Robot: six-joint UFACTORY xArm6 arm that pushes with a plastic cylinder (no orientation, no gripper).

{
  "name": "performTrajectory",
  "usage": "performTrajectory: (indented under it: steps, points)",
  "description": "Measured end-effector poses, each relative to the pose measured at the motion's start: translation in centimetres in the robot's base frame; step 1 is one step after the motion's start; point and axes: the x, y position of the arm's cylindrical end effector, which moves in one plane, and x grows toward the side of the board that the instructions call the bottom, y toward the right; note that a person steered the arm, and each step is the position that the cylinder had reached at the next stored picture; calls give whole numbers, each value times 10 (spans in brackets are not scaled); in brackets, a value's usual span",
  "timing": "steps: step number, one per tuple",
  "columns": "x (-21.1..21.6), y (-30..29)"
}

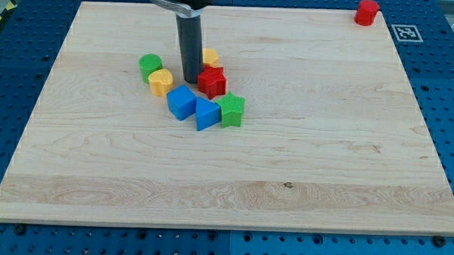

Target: Move the red star to the center of the board

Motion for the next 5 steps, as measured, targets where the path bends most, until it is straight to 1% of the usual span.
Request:
performTrajectory:
  steps: [3,5]
  points:
    - [-1,20]
    - [-2,4]
